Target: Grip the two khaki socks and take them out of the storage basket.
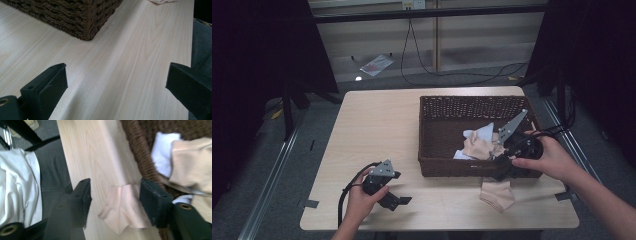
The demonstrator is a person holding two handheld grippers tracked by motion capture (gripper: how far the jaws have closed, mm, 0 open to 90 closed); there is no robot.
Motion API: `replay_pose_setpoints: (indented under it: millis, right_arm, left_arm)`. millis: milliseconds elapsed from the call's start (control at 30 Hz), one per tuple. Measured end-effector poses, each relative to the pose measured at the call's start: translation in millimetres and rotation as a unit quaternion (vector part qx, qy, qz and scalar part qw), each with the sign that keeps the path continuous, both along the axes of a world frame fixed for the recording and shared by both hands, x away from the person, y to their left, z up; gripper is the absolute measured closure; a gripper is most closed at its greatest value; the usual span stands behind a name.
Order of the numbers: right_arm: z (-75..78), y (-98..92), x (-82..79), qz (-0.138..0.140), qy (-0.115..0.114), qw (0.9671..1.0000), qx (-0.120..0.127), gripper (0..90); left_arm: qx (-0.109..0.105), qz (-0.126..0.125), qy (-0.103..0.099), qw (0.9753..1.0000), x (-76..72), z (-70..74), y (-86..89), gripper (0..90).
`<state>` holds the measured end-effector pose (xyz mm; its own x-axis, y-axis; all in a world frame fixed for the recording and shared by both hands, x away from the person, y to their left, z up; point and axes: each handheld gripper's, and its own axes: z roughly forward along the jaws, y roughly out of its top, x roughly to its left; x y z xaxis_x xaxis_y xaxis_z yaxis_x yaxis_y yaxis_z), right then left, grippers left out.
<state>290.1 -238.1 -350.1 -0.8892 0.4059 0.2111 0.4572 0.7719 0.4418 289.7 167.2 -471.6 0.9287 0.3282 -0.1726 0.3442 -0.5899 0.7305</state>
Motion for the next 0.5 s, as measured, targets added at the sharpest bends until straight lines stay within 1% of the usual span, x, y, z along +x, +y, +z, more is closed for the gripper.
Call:
replay_pose_setpoints:
  millis: [33, 67, 100, 133, 200, 233, 267, 367, 500]
  right_arm:
    - [2.6, -0.6, 1.7, -0.005, -0.003, 1.0000, 0.005, 38.6]
    - [8.7, -2.1, 5.9, -0.010, -0.006, 0.9999, 0.008, 37.2]
    - [8.7, -2.1, 5.9, -0.010, -0.006, 0.9999, 0.008, 37.2]
    - [13.4, -2.9, 9.6, -0.018, -0.012, 0.9997, 0.007, 33.1]
    - [15.4, -3.5, 12.0, -0.019, -0.014, 0.9997, 0.010, 33.1]
    - [18.6, -4.1, 16.5, -0.026, -0.016, 0.9995, 0.009, 28.7]
    - [19.2, -4.0, 18.9, -0.029, -0.020, 0.9993, 0.007, 26.9]
    - [19.8, -4.2, 26.8, -0.040, -0.023, 0.9989, 0.003, 22.5]
    - [16.4, -3.5, 37.3, -0.056, -0.023, 0.9982, -0.003, 18.3]
  left_arm:
    - [0.000, 0.000, 0.000, 1.0000, 0.0, 0.0, 0.0, 3.2]
    - [0.002, 0.000, -0.001, 1.0000, 0.2, 0.1, 0.2, 3.2]
    - [0.002, 0.000, -0.001, 1.0000, 0.2, 0.1, 0.2, 3.2]
    - [0.006, -0.001, -0.001, 1.0000, 0.3, 0.5, 0.5, 3.2]
    - [0.006, 0.000, -0.001, 1.0000, 0.3, 0.3, 0.4, 3.2]
    - [0.006, -0.001, -0.001, 1.0000, 0.3, 0.4, 0.4, 3.2]
    - [0.006, -0.001, -0.001, 1.0000, 0.4, 0.4, 0.4, 3.2]
    - [0.006, -0.001, -0.001, 1.0000, 0.4, 0.3, 0.5, 3.2]
    - [0.004, 0.000, 0.000, 1.0000, 0.4, 0.2, 0.7, 3.2]
